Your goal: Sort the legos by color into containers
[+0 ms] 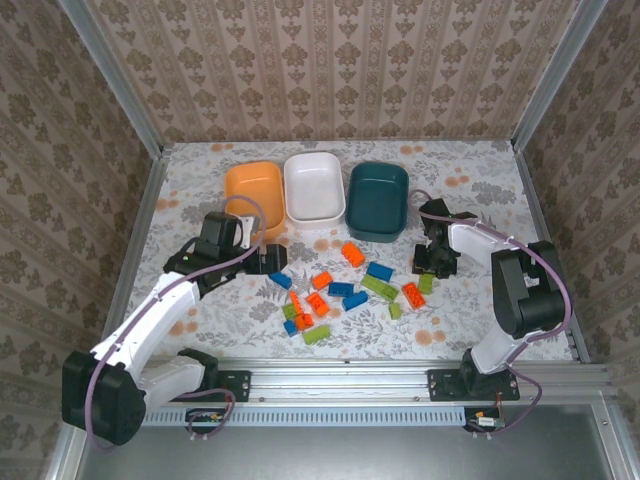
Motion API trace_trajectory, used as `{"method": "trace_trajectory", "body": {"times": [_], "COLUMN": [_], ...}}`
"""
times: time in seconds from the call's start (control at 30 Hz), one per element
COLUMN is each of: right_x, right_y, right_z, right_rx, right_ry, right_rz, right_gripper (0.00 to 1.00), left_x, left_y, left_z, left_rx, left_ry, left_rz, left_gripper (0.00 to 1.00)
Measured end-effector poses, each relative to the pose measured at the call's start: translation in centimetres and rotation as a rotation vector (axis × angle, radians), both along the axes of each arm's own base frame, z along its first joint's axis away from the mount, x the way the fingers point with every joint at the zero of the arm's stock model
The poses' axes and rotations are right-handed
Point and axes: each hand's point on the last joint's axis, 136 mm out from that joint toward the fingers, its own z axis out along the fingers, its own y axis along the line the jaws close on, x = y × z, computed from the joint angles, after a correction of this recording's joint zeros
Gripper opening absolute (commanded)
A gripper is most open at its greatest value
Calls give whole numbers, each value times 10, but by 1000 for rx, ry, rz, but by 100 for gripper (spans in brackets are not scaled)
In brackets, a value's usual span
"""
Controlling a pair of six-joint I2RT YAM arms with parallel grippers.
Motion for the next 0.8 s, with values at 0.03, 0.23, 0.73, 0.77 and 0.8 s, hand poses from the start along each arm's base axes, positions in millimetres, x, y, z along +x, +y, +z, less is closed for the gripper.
{"method": "trace_trajectory", "body": {"times": [0.03, 0.23, 0.73, 0.77, 0.8], "right_x": [0, 0, 35, 40, 46], "right_y": [0, 0, 13, 16, 20], "right_z": [0, 2, 103, 112, 124], "right_rx": [1, 2, 89, 98, 111], "right_ry": [-1, -6, -295, -318, -346], "right_rz": [0, 0, -12, -10, -3], "right_gripper": [40, 38, 36, 36, 36], "left_x": [0, 0, 1, 2, 3], "left_y": [0, -2, -6, -6, -6], "left_z": [0, 1, 6, 8, 10], "left_rx": [-4, -14, -50, -54, -58], "left_ry": [2, 5, 5, 2, -1], "left_rz": [0, 0, -1, -1, 1], "left_gripper": [100, 100, 100, 100, 100]}}
